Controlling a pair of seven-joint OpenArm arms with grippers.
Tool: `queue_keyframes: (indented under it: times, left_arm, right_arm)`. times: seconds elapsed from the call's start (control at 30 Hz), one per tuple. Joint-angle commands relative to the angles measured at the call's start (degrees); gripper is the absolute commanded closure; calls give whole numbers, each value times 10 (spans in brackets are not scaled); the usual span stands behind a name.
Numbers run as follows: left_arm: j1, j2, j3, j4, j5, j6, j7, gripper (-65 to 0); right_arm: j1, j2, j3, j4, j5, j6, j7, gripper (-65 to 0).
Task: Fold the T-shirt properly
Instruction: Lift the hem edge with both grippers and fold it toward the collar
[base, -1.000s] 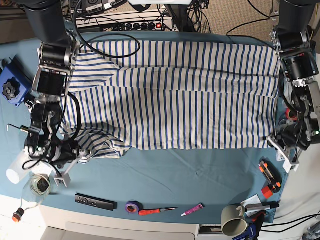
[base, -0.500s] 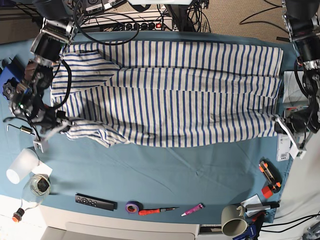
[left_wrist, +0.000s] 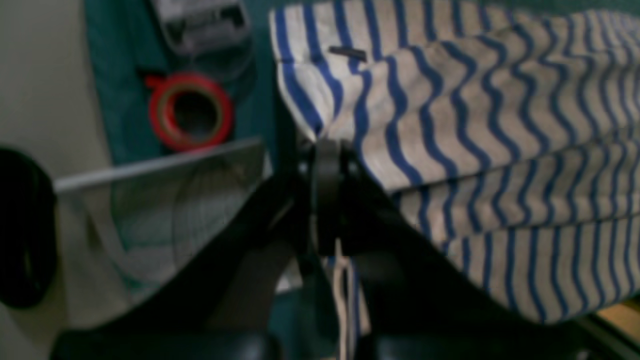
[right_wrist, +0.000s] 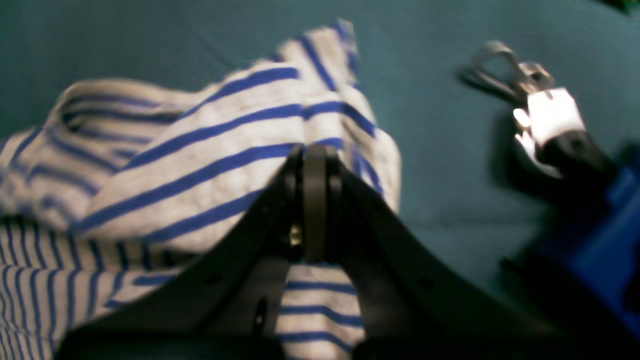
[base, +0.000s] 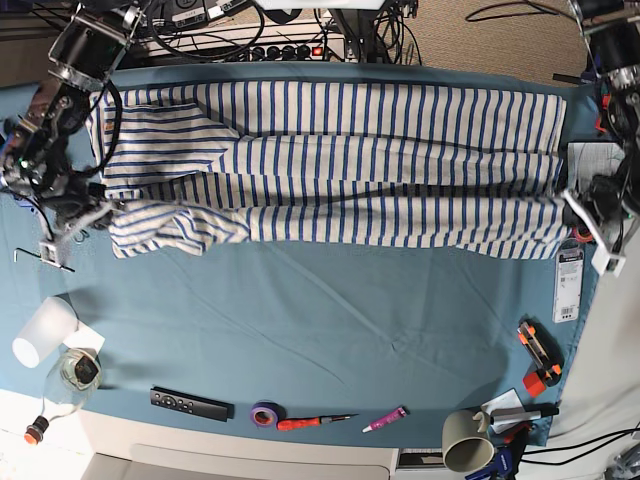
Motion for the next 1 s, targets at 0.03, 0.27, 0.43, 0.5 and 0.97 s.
queue_keyframes:
  times: [0.03, 0.27, 0.43, 0.5, 0.97]
  left_arm:
    - [9, -13, -11, 17, -11, -2, -7, 0]
    - [52, -11, -46, 51, -20, -2, -7, 0]
    - [64, -11, -92, 64, -20, -2, -16, 0]
    - [70, -12, -103, 64, -20, -2, -16, 0]
    - [91, -11, -105, 64, -41, -13, -22, 0]
  right_arm:
    - [2, 12, 27, 10, 6, 2, 12, 0]
    - [-20, 12, 94, 9, 5, 2, 10, 0]
    - [-28, 12, 126, 9, 5, 2, 10, 0]
    - [-28, 12, 136, 9, 5, 2, 10, 0]
    - [-26, 12, 141, 10, 76, 29, 9, 0]
